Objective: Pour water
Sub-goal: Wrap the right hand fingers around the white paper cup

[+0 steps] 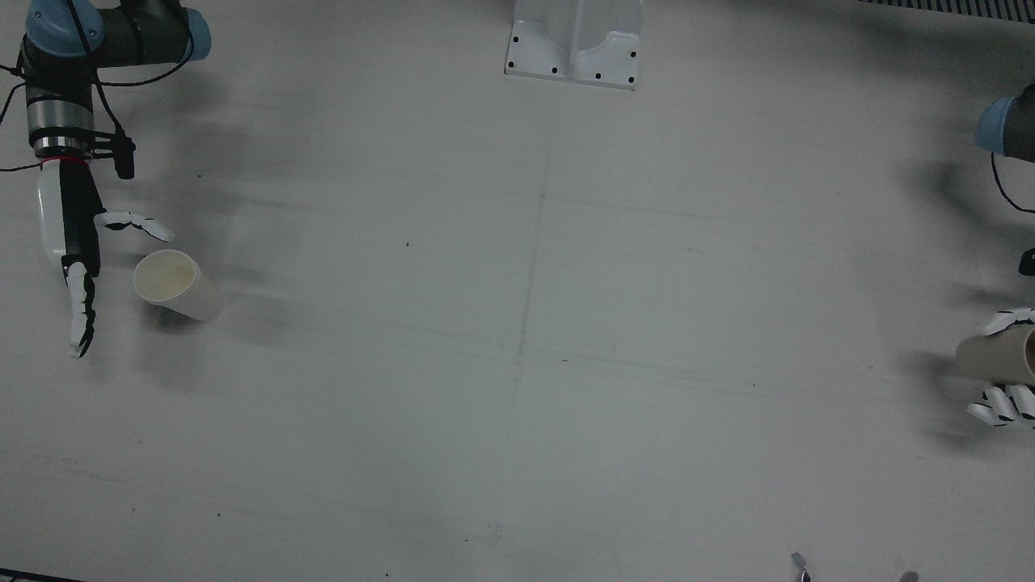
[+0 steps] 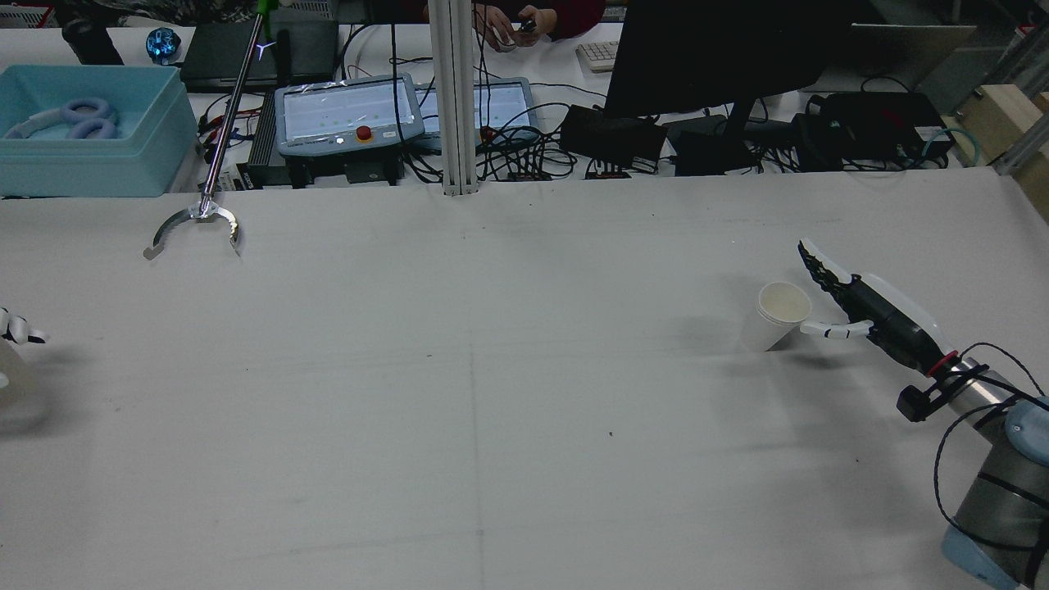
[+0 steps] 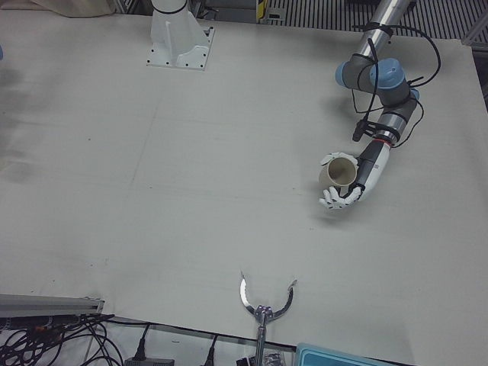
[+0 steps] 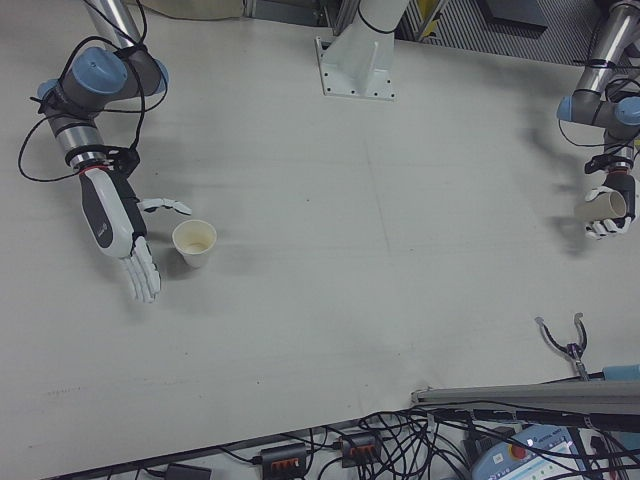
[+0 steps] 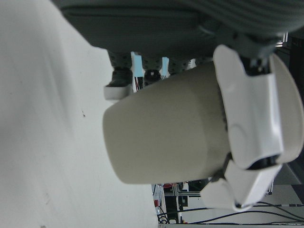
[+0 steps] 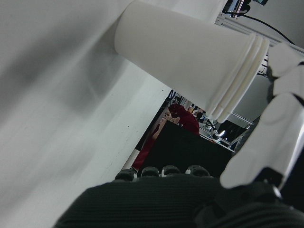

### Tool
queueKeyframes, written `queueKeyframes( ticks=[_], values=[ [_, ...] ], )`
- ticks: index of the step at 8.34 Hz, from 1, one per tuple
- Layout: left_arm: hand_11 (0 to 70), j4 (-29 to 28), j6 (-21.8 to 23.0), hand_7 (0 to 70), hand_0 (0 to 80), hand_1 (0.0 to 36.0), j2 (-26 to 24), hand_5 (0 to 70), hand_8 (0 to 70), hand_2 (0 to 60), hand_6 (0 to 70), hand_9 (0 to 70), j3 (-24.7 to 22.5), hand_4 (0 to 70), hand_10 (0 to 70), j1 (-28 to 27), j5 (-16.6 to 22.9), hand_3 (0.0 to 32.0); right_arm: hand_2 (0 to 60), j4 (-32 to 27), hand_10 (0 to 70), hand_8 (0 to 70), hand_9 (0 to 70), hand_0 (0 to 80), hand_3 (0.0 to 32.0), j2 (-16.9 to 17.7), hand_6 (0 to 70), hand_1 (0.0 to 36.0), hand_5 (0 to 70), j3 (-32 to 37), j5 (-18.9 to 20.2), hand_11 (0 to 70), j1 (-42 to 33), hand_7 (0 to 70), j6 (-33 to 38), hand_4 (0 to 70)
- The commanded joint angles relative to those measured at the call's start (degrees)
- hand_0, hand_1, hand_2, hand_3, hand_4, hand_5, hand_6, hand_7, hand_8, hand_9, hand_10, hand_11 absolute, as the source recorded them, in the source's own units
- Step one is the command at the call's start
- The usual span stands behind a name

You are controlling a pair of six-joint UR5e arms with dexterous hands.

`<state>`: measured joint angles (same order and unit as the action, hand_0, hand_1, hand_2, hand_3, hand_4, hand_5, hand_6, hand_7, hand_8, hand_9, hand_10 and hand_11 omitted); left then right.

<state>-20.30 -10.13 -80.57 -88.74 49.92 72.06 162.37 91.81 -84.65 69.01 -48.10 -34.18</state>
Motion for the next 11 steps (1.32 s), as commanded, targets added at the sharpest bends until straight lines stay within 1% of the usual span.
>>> queueKeyframes(
  ticks=[1,3,6,7,8,9,11],
  values=[
    [45.0,0.00,0.37,52.5,55.5,36.0,0.15,70.0,27.7,60.0,31.2,35.8,0.23,32.3,29.7,0.09,0.01,0.0,22.8,-0.21,0.0,0.0,0.0,39.8,0.0,-0.32,0.3,13.2,0.0,-0.16,-4.05,0.0,3.09,0.0,4.98,1.6],
    [45.6,0.00,0.28,52.0,54.9,36.0,0.06,70.0,27.6,60.0,31.0,35.6,0.41,31.9,30.1,0.00,0.01,0.0,23.2,-0.30,0.0,0.0,0.0,38.8,0.0,-0.32,0.2,12.7,0.0,1.24,-4.41,0.2,3.62,0.0,6.76,1.4],
    [45.7,0.00,0.46,51.7,54.8,36.0,0.15,70.0,27.4,60.0,31.0,35.2,0.32,31.9,30.2,0.35,0.01,0.0,23.0,0.14,0.0,0.0,0.0,39.9,0.0,-0.32,1.1,13.1,0.0,1.51,-4.41,0.1,3.80,0.5,9.40,2.7],
    [45.9,0.00,0.55,51.6,54.8,36.0,0.15,70.0,27.4,60.0,31.0,35.2,0.41,31.7,30.4,0.27,0.01,0.0,23.4,1.88,0.0,0.0,0.0,40.0,0.0,-3.01,1.9,13.2,0.0,1.94,-5.28,0.4,3.97,1.5,8.96,3.6],
    [46.1,0.00,0.55,51.5,54.5,36.0,0.15,70.0,27.4,60.0,30.9,35.2,0.41,31.5,30.5,0.35,0.01,0.0,23.2,4.51,0.0,0.0,0.0,39.5,0.0,-6.35,1.1,13.0,0.0,3.42,-5.55,0.2,4.32,0.1,9.13,2.2],
    [45.9,-0.09,0.63,51.3,54.6,36.0,0.50,70.0,27.3,60.0,30.8,35.1,0.41,31.5,30.4,0.44,-0.08,0.0,23.3,4.62,0.0,0.0,0.0,39.4,0.0,-7.77,1.2,13.0,0.0,4.14,-5.64,0.2,4.59,0.2,9.05,2.3],
    [46.2,-0.18,0.63,50.6,54.2,36.0,0.76,70.0,27.0,60.0,30.4,34.7,0.50,31.2,30.6,0.44,-0.08,0.0,22.8,4.63,0.0,0.0,0.0,40.1,0.0,-7.70,1.2,13.2,0.0,4.05,-5.64,0.1,4.42,0.2,9.22,2.3]
  ],
)
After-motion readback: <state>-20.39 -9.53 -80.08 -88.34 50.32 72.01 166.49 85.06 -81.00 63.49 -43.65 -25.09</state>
